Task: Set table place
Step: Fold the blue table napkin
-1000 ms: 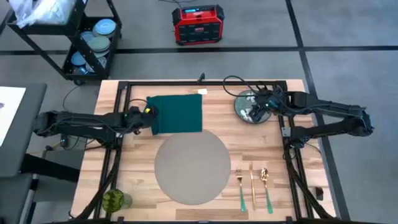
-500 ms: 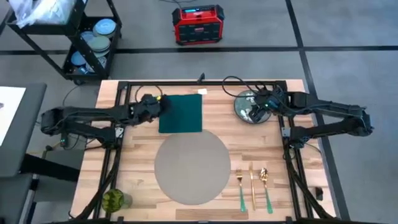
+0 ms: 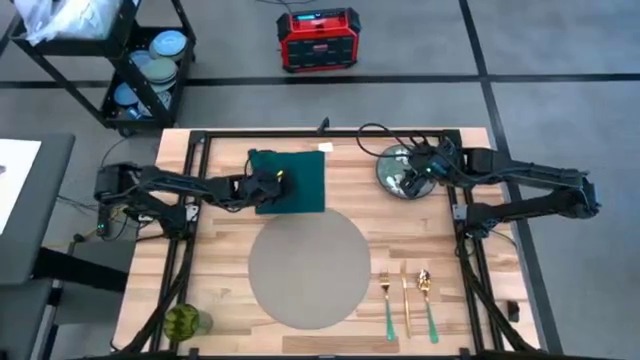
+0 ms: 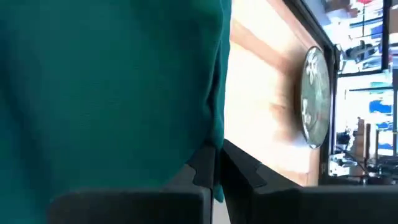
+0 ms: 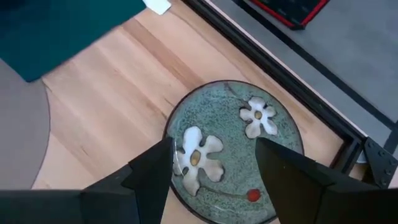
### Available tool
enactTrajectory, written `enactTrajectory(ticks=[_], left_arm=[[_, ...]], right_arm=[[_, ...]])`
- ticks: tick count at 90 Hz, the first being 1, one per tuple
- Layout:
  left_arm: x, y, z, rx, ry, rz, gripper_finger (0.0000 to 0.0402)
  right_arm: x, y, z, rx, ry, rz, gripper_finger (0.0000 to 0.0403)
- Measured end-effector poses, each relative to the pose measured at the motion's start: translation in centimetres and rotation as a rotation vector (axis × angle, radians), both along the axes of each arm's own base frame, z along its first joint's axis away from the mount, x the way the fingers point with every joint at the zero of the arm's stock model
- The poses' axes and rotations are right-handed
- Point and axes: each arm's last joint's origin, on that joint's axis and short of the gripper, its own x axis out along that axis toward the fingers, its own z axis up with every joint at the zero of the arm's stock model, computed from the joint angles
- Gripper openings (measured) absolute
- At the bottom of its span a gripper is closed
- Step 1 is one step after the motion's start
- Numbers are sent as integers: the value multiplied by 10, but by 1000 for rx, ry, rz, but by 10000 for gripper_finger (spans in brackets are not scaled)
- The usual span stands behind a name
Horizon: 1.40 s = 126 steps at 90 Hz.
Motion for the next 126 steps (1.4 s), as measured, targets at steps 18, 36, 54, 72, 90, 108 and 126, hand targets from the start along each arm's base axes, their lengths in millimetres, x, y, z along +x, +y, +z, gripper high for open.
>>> enactTrajectory(ticks=[18, 36, 54, 72, 90, 108, 126], left_arm=[[2, -1, 0, 0, -9, -39, 0], [4, 0, 3, 23, -35, -55, 0], [5, -1, 3, 16, -32, -83, 0], [7, -1, 6, 35, -69, -93, 0], [7, -1, 6, 35, -67, -103, 0], [8, -4, 6, 37, -66, -117, 0], [8, -5, 6, 50, -58, -131, 0]], right_arm=[[1, 3, 0, 1, -1, 16, 215], [1, 3, 0, 1, -1, 16, 215], [1, 3, 0, 1, -1, 16, 215], [1, 3, 0, 0, 0, 18, 215], [1, 3, 0, 0, 0, 18, 215], [1, 3, 0, 0, 0, 18, 215], [1, 3, 0, 0, -1, 17, 215]])
